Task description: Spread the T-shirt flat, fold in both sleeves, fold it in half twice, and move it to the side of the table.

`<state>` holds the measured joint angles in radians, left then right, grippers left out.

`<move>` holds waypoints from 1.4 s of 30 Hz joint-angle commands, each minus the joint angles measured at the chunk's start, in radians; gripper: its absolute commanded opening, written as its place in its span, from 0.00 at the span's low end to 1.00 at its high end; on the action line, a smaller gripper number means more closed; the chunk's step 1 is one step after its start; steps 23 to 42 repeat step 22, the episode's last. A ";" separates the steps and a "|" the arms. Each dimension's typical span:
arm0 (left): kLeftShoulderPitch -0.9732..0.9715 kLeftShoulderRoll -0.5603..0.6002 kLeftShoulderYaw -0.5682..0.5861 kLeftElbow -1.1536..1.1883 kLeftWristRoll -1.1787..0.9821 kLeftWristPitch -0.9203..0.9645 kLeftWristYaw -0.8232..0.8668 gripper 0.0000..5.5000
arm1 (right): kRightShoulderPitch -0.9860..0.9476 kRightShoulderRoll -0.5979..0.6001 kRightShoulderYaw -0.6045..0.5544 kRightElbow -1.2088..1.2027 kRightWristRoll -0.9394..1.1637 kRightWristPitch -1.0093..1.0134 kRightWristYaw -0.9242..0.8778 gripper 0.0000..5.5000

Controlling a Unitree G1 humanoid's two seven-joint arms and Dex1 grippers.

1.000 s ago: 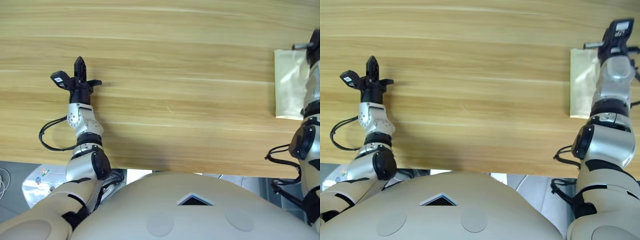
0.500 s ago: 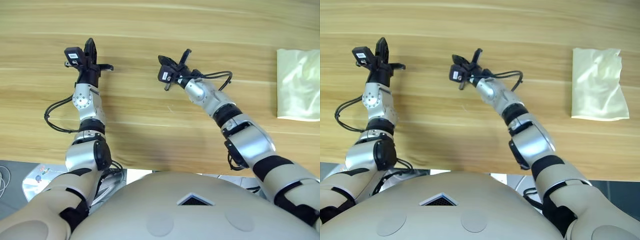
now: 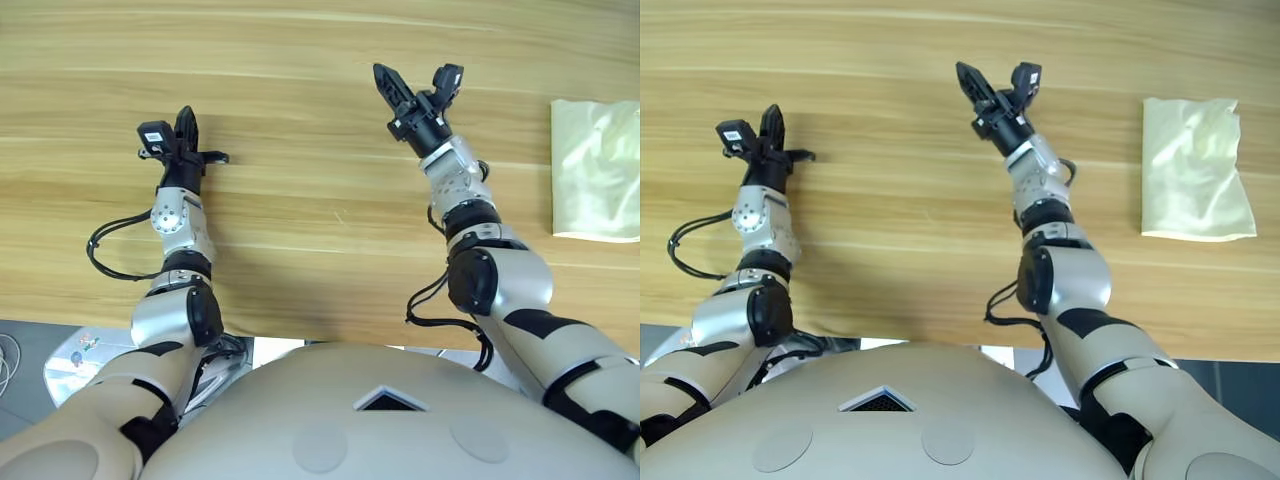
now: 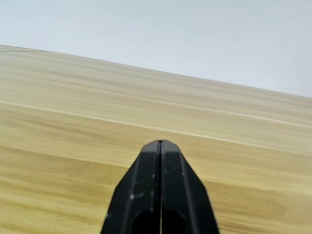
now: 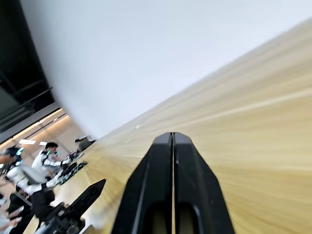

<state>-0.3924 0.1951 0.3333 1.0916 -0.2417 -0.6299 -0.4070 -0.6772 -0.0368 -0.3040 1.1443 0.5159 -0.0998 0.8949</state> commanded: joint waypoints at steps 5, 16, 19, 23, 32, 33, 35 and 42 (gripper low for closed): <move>-0.012 -0.010 0.000 0.009 -0.017 0.024 -0.019 0.00 | -0.033 -0.025 -0.016 0.068 -0.073 -0.022 -0.124 0.00; -0.040 0.003 0.002 0.048 -0.011 0.067 0.041 0.00 | -0.012 -0.120 0.353 0.147 -0.679 -0.221 -0.949 0.00; -0.047 0.007 -0.014 0.058 0.011 0.060 0.064 0.00 | -0.013 -0.138 0.519 0.151 -0.896 -0.219 -1.229 0.00; -0.051 0.014 -0.016 0.072 0.021 0.059 0.083 0.00 | -0.027 -0.128 0.654 0.163 -1.061 -0.165 -1.415 0.00; -0.051 0.014 -0.016 0.072 0.021 0.059 0.083 0.00 | -0.027 -0.128 0.654 0.163 -1.061 -0.165 -1.415 0.00; -0.051 0.014 -0.016 0.072 0.021 0.059 0.083 0.00 | -0.027 -0.128 0.654 0.163 -1.061 -0.165 -1.415 0.00; -0.051 0.014 -0.016 0.072 0.021 0.059 0.083 0.00 | -0.027 -0.128 0.654 0.163 -1.061 -0.165 -1.415 0.00; -0.051 0.014 -0.016 0.072 0.021 0.059 0.083 0.00 | -0.027 -0.128 0.654 0.163 -1.061 -0.165 -1.415 0.00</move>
